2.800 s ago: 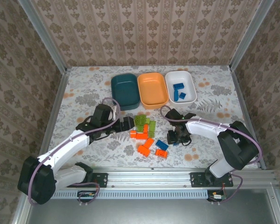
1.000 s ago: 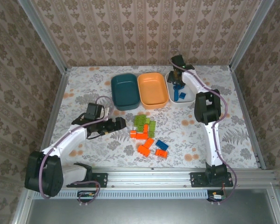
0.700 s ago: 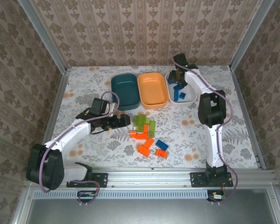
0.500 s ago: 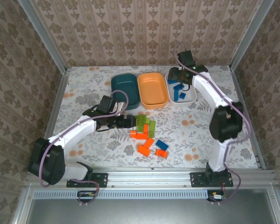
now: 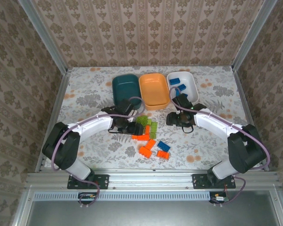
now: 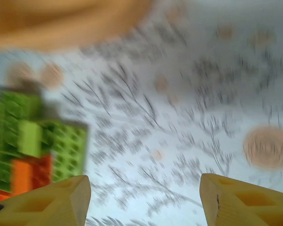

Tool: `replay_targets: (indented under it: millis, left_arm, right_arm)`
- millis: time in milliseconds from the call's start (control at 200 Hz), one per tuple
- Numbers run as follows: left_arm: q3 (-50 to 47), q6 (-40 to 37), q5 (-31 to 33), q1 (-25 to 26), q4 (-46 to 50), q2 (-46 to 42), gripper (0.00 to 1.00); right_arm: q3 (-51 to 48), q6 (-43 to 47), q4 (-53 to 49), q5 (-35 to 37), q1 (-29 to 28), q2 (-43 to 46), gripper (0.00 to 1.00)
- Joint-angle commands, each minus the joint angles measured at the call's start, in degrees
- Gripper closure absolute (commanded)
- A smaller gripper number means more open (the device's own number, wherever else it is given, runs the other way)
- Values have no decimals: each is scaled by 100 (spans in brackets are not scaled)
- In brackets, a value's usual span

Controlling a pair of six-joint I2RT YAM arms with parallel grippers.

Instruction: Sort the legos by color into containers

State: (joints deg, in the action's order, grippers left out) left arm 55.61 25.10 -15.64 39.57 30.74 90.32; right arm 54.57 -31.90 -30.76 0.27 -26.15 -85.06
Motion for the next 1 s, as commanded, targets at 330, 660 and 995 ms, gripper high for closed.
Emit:
replay_targets:
  millis: [330,660,995]
  left_arm:
    - [440,49,471,267,400,670,35]
    - [446,-9,577,275,529,742,51]
    - [466,-61,652,247,734,526,65]
  right_arm:
    - [-213,-32,390,-115,-13,414,36]
    - [-193,-54,511,-221,-13,222,36]
    - [-138,-69,289,-255,-21,457,35]
